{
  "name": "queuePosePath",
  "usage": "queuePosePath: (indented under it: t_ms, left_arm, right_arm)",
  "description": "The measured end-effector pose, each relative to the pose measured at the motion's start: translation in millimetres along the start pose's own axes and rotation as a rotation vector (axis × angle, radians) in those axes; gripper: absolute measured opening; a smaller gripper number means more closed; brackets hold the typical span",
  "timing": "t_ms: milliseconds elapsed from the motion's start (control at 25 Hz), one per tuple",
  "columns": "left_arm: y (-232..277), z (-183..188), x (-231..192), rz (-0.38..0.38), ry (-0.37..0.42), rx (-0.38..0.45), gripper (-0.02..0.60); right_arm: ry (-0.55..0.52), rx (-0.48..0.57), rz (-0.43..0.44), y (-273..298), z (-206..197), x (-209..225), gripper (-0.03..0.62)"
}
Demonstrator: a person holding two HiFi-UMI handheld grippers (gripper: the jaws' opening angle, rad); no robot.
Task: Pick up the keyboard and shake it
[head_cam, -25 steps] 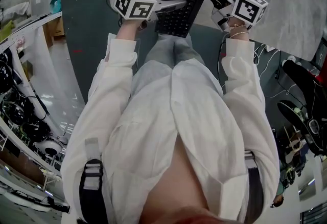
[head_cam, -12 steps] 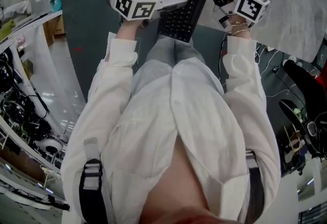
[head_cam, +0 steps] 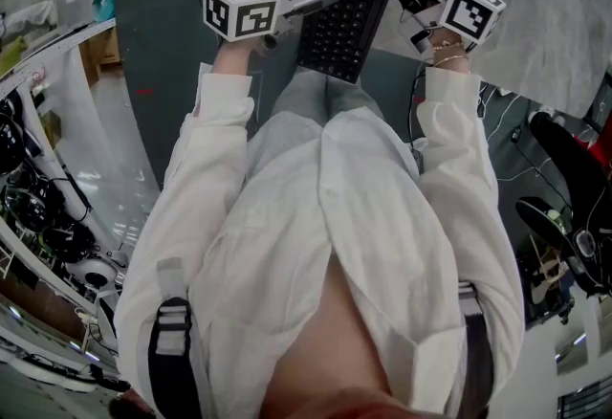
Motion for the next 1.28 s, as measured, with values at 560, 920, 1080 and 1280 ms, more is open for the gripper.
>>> queuePosePath:
  t_ms: [560, 920, 1080, 1280]
  left_arm:
    - [-0.9, 28.4, -8.3, -0.079, -0.03, 0.095, 0.292]
    - [1.8, 28.1, -16.3, -0.016, -0.027, 0.085, 0.198]
    - [0.8, 25.6, -17.4, 0.017, -0.018, 0.082, 0.192]
    - [4.4, 26.6, -18.0, 0.033, -0.021, 0.071, 0.19]
  right_arm:
    - [-0.045, -0.081, -0.009, 5.6, -1.5, 4.0, 0.103]
    - [-0.045, -0.134, -0.077, 4.6, -8.2, 13.4, 0.118]
    - [-0.05, -0.159, -0.111, 7.4, -9.8, 12.8, 0.127]
    - [-0.066, -0.187, -0.152, 6.4, -8.9, 17.3, 0.144]
Point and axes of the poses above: the fingertips, and each gripper's own axes: y forward along the fingers, x to its right, z out of its top, the point moved 8 cm from there along -y, backward along the fingers, and after that the axes turned 11 degrees about -y, right-handed, at the moved point
